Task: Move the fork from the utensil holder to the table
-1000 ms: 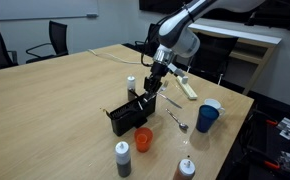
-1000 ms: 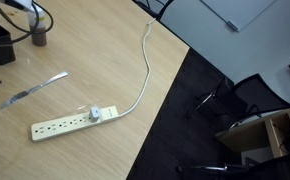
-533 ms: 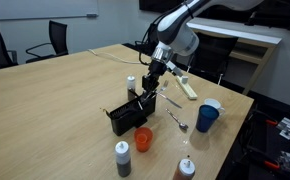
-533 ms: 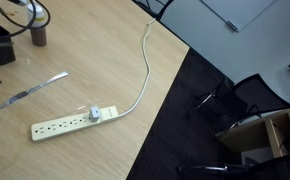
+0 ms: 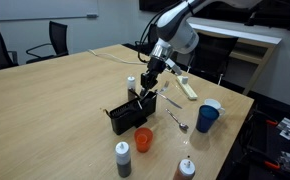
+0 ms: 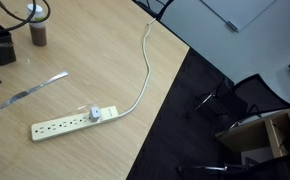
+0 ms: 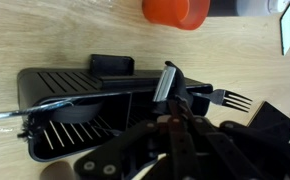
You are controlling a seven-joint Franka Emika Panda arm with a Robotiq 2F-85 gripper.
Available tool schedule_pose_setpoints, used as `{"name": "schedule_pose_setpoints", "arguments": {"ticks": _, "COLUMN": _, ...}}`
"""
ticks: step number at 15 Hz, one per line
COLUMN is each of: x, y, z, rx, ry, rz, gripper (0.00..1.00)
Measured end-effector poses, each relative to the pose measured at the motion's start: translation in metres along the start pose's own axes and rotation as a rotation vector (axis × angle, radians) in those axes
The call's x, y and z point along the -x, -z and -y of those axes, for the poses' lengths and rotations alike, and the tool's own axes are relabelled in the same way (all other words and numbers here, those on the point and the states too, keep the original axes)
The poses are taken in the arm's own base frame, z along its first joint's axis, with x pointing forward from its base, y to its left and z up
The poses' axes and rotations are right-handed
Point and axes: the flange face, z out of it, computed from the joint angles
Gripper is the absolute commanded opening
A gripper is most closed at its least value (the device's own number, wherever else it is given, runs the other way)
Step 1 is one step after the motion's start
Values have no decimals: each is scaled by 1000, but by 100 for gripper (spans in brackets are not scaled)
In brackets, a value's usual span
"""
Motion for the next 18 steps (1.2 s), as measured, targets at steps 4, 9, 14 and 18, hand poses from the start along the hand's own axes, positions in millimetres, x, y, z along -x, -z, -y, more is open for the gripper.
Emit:
{"name": "schedule_pose_setpoints", "arguments": {"ticks": 4, "x": -2, "y": 8, "z": 16, "rx": -8, "ry": 25, "rz": -13, "gripper": 1}}
{"name": "schedule_pose_setpoints", "arguments": {"ticks": 9, "x": -6, "y": 24, "z": 39, "rx": -7, "ry": 60, "rz": -37, "gripper": 1}}
{"name": "schedule_pose_setpoints", "arguments": {"ticks": 14, "x": -3, "y": 33, "z": 41, "rx": 3, "ry": 64, "rz": -45, "gripper": 1}}
{"name": "schedule_pose_setpoints", "arguments": {"ticks": 18, "x": -2, "y": 34, "z": 36, "rx": 9, "ry": 58, "rz": -43, "gripper": 1}}
